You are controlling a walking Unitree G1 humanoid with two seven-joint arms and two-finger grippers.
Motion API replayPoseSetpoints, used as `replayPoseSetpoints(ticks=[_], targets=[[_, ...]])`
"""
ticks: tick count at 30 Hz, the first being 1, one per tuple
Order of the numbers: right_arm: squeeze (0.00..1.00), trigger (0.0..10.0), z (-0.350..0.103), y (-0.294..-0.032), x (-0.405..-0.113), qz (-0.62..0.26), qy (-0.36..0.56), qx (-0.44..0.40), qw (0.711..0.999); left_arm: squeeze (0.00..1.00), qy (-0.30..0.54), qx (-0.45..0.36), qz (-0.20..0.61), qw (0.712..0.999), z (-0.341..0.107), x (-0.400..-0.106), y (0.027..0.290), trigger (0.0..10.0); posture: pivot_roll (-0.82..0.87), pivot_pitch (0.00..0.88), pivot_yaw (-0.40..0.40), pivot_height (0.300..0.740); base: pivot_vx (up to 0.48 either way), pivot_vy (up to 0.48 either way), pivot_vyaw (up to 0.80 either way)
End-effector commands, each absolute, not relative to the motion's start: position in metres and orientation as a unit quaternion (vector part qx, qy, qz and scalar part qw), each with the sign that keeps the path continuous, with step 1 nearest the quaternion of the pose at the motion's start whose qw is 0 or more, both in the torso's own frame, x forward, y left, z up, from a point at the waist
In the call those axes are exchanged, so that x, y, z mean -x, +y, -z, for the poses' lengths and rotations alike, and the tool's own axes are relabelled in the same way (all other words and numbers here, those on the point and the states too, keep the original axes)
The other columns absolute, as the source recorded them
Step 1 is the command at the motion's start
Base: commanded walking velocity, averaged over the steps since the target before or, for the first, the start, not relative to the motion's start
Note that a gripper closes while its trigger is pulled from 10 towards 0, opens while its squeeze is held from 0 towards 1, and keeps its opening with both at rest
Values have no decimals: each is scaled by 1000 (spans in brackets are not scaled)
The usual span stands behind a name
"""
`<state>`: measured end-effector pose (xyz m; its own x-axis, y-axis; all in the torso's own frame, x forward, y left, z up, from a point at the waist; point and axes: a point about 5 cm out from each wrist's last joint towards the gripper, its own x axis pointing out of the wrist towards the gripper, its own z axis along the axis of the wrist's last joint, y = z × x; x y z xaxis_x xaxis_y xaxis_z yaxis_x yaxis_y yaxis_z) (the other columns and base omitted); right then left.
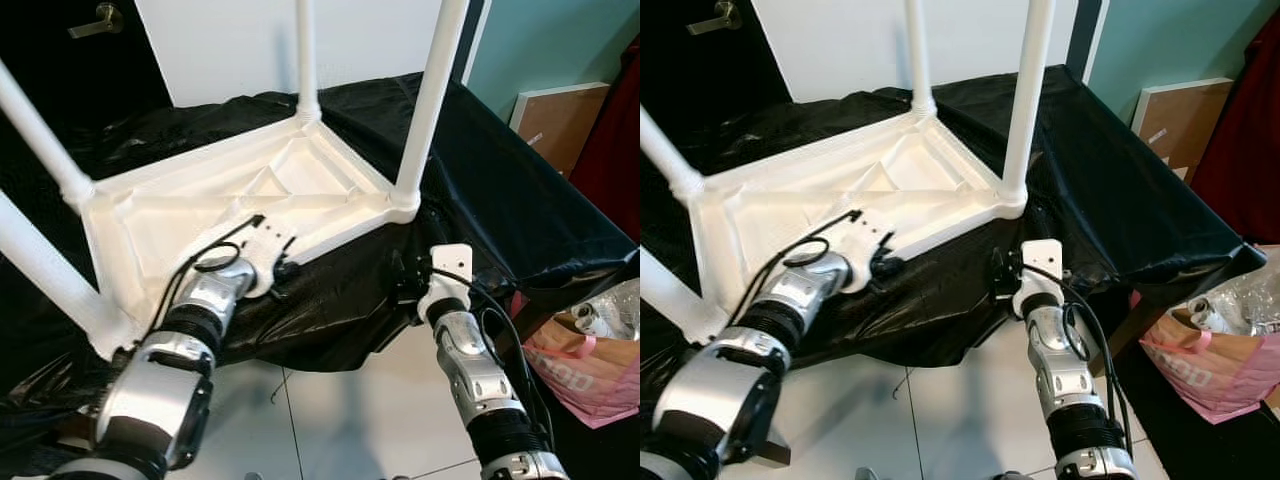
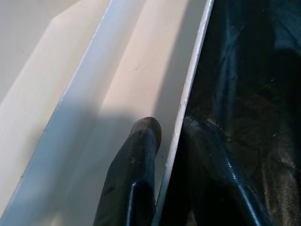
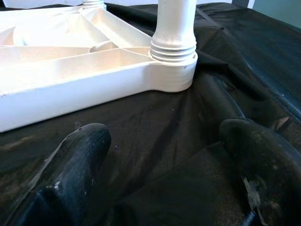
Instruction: Building children table
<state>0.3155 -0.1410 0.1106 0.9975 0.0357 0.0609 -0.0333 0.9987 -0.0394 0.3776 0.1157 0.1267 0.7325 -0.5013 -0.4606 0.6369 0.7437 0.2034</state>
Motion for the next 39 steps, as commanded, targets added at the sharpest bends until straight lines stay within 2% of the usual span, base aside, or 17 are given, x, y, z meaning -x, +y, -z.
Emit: replayPoseSetpoints(ticks=[1, 3, 4, 7, 8, 9, 11, 13, 16, 17, 18, 19, 23, 27, 31, 36, 39], targets=[[0, 10000, -107, -141, -313, -15, -21, 20, 999, 0, 195, -182, 242, 933, -113, -374, 113, 3686, -67, 66, 32, 740, 0, 0, 0], [0, 10000, -107, -141, -313, -15, -21, 20, 999, 0, 195, -182, 242, 933, -113, -374, 113, 3686, -67, 66, 32, 740, 0, 0, 0], [0, 10000, -107, -140, -314, -17, -21, 19, 999, 0, 182, -184, 255, 932, -111, -370, 99, 10000, -57, 73, 27, 740, 0, 0, 0], [0, 10000, -107, -139, -314, -19, -20, 18, 999, 0, 172, -179, 264, 932, -110, -366, 88, 10000, -57, 74, 27, 740, 0, 0, 0], [0, 10000, -107, -137, -315, -20, -20, 17, 999, 129, 154, -173, 272, 934, -111, -364, 80, 10000, -55, 75, 25, 740, 0, 0, 0], [0, 10000, -107, -136, -315, -21, -20, 16, 999, 1000, 135, -157, 274, 939, -114, -362, 76, 10000, -54, 76, 25, 740, 0, 0, 0], [0, 10000, -107, -136, -315, -21, -20, 16, 999, 1000, 123, -145, 274, 943, -116, -362, 74, 10000, -52, 75, 25, 740, 0, 0, 0], [0, 10000, -108, -135, -316, -22, -21, 15, 999, 1000, 67, -142, 296, 942, -128, -356, 65, 10000, -44, 76, 21, 740, 0, 0, 0], [0, 10000, -108, -135, -316, -22, -21, 15, 999, 1000, 67, -142, 296, 942, -128, -356, 65, 10000, -44, 76, 21, 740, 0, 0, 0], [0, 10000, -107, -134, -317, -23, -20, 14, 999, 573, 41, -132, 310, 941, -135, -353, 61, 10000, -41, 77, 19, 740, 0, 0, 0], [0, 10000, -108, -133, -317, -25, -21, 14, 999, 0, -1, -129, 338, 932, -145, -344, 55, 10000, -29, 77, 13, 740, 0, 0, 0], [0, 10000, -108, -131, -318, -28, -21, 13, 999, 0, -33, -127, 356, 925, -152, -336, 51, 10000, -28, 76, 12, 740, 0, 0, 0], [0, 10000, -109, -128, -320, -33, -22, 12, 999, 0, -64, -111, 361, 924, -161, -325, 53, 10000, -20, 77, 9, 740, 0, 0, 0], [0, 10000, -113, -124, -324, -40, -28, 11, 999, 0, -104, -79, 315, 940, -172, -308, 68, 10000, 4, 81, -2, 740, 0, 0, 0], [0, 10000, -114, -122, -326, -43, -29, 11, 999, 0, -112, -67, 293, 947, -176, -303, 74, 10000, 17, 84, -10, 740, 0, 0, 0], [0, 10000, -119, -114, -334, -59, -33, 9, 998, 0, -96, -54, 294, 949, -169, -269, 87, 10000, 50, 87, -29, 740, 0, 0, 0], [0, 10000, -122, -111, -338, -65, -36, 9, 997, 0, -105, -32, 265, 958, -173, -256, 98, 10000, 78, 83, -39, 740, 0, 0, 0]])
